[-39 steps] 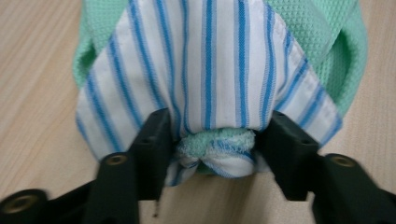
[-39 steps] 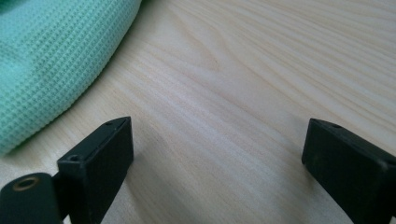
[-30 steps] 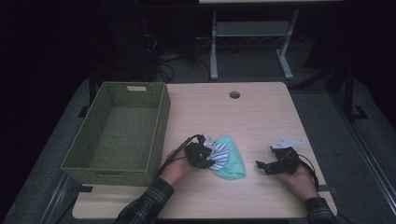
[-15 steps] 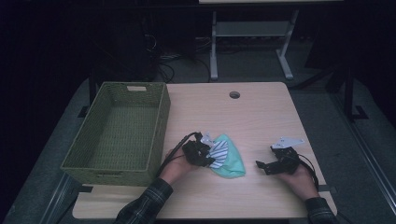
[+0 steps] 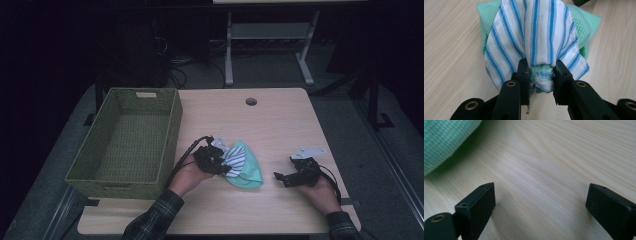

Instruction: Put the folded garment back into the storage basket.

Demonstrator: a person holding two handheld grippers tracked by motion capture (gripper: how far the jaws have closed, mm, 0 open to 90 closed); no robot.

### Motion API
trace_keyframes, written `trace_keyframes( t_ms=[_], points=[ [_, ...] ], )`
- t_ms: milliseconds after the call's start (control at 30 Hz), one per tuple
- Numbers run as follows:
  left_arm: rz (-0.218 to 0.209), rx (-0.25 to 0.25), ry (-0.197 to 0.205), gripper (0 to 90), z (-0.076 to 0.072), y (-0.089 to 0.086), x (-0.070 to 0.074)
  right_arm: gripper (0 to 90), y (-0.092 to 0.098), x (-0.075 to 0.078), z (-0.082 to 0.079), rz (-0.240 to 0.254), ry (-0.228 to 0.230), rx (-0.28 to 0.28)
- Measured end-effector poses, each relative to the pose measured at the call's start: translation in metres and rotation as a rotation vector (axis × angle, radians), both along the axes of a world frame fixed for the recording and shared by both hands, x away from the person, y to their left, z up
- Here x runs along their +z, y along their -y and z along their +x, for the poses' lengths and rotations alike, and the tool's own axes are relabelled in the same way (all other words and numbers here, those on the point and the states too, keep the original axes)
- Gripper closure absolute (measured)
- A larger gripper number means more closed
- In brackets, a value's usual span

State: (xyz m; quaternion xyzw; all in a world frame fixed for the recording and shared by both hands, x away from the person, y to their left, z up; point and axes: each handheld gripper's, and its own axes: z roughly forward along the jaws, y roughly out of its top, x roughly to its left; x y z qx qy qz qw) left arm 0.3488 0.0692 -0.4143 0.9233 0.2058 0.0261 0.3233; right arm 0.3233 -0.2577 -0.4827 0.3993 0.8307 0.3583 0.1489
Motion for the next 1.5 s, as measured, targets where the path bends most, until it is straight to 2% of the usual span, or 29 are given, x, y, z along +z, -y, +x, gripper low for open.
trace_keyframes(
  t_ms=[33, 167, 200, 367, 633, 667, 700, 800, 867, 967, 1033, 1267, 1500],
  points=[
    [-0.014, 0.012, -0.006, 70.4, -0.001, 0.001, 0.001, 8.6, 0.0, 0.0, 0.0, 0.002, 0.001, -0.001],
    [-0.018, 0.003, -0.011, 70.3, -0.001, -0.002, 0.008, 8.5, 0.0, 0.0, 0.0, 0.004, 0.001, -0.004],
    [-0.034, 0.012, -0.019, 70.3, -0.001, -0.003, 0.01, 8.5, 0.0, 0.0, 0.0, 0.002, 0.001, -0.005],
    [-0.026, 0.006, -0.021, 70.1, 0.001, -0.007, 0.016, 8.6, 0.0, 0.0, 0.0, 0.002, 0.0, -0.005],
    [-0.039, 0.023, -0.038, 69.2, 0.0, -0.015, 0.03, 8.6, 0.0, 0.0, 0.0, 0.002, -0.001, -0.006],
    [-0.029, 0.017, -0.033, 69.1, 0.0, -0.016, 0.032, 8.5, 0.0, 0.0, 0.0, 0.002, -0.001, -0.007],
    [-0.042, 0.027, -0.035, 69.1, 0.0, -0.016, 0.033, 8.5, 0.0, 0.0, 0.0, 0.002, -0.001, -0.006],
    [-0.035, 0.021, -0.027, 69.0, 0.0, -0.019, 0.038, 8.5, 0.0, 0.0, 0.0, 0.002, -0.001, -0.007],
    [-0.048, 0.033, -0.027, 68.9, 0.0, -0.019, 0.041, 8.6, 0.0, 0.0, 0.0, 0.002, 0.0, -0.007],
    [-0.029, 0.022, -0.014, 68.7, 0.001, -0.021, 0.046, 8.6, 0.0, 0.0, 0.0, 0.002, 0.0, -0.006],
    [-0.04, 0.035, -0.01, 68.6, 0.001, -0.022, 0.049, 8.6, 0.0, 0.0, 0.0, 0.002, 0.0, -0.006],
    [-0.014, 0.049, 0.003, 68.5, 0.002, -0.03, 0.057, 8.6, 0.0, 0.0, 0.0, 0.002, 0.0, -0.006],
    [-0.016, 0.068, 0.012, 68.3, 0.003, -0.038, 0.063, 8.6, 0.0, 0.0, 0.0, 0.002, 0.001, -0.006]
  ],
)
